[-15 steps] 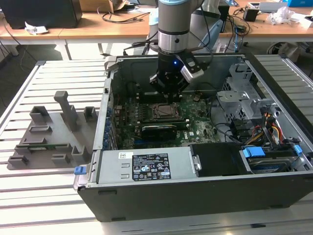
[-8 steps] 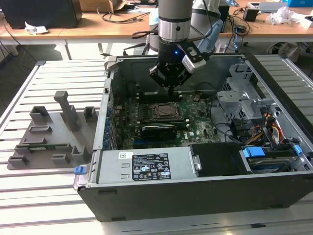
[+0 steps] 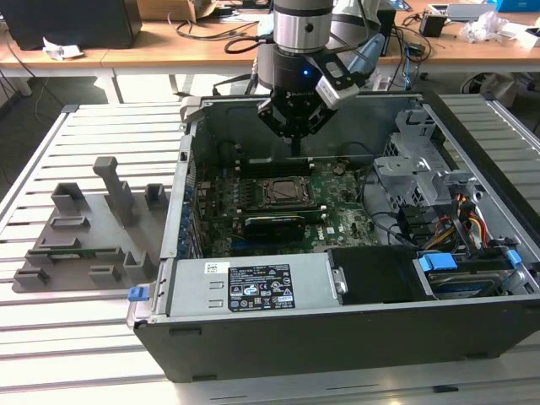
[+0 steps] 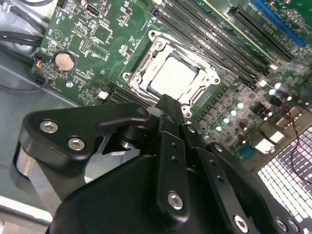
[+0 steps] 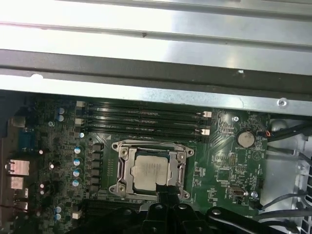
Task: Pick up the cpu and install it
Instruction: 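Install the first cpu locking lever, then install the second cpu locking lever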
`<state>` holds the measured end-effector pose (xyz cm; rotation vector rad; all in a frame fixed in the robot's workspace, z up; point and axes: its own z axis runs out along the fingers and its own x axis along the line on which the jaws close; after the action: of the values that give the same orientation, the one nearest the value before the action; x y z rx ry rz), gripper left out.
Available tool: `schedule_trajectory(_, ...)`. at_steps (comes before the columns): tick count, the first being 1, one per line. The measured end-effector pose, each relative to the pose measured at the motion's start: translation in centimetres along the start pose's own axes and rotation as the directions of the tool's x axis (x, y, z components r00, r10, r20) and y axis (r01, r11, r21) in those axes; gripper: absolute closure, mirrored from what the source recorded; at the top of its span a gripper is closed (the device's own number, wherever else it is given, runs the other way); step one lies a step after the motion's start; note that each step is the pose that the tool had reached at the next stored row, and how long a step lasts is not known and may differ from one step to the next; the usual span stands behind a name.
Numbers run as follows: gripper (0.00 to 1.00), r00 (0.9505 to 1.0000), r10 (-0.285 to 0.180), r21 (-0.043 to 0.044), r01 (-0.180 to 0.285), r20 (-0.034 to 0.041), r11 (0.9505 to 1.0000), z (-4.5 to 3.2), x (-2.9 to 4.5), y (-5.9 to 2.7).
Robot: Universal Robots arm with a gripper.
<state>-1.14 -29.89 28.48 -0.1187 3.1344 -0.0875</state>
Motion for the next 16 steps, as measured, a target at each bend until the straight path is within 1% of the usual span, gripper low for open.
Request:
schedule_trajectory(1,0.89,1.0,0.0,0.0001,0.0,-0.0001,1.0,-0.25,0.0,-0.01)
schedule_trajectory(2,0.89,1.0,0.0,0.0,0.0,0.0,1.0,-0.32,0.0,-0.02)
schedule_trajectory(16,0.89,1.0,0.0,0.0,0.0,0.0,1.0,-0.34,0.0,-0.04)
